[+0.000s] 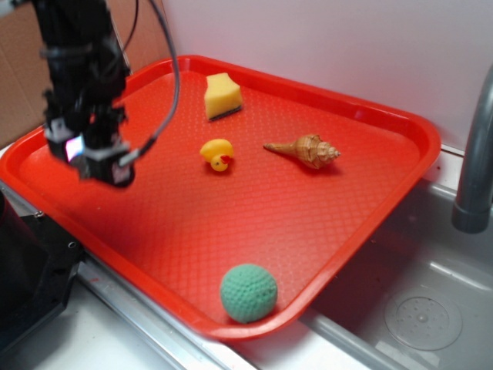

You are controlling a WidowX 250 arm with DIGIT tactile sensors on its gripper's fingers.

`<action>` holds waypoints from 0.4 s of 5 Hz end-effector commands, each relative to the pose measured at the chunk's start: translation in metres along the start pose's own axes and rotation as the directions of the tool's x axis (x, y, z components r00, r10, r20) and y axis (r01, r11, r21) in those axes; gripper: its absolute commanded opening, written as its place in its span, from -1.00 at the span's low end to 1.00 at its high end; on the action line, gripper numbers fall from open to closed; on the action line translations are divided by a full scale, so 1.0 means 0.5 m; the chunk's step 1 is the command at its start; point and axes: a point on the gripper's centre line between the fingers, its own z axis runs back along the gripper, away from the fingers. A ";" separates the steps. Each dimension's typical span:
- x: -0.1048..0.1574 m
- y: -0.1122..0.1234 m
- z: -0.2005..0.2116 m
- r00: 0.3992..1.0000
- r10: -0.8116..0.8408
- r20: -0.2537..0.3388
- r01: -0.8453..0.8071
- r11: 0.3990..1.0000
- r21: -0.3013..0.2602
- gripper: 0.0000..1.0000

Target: Grab the rock.

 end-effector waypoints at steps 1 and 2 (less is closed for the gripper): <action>0.046 0.001 0.131 0.989 -0.002 0.145 0.006 1.000 -0.024 -1.00; 0.058 0.004 0.195 0.976 -0.022 0.218 0.027 0.999 -0.019 -1.00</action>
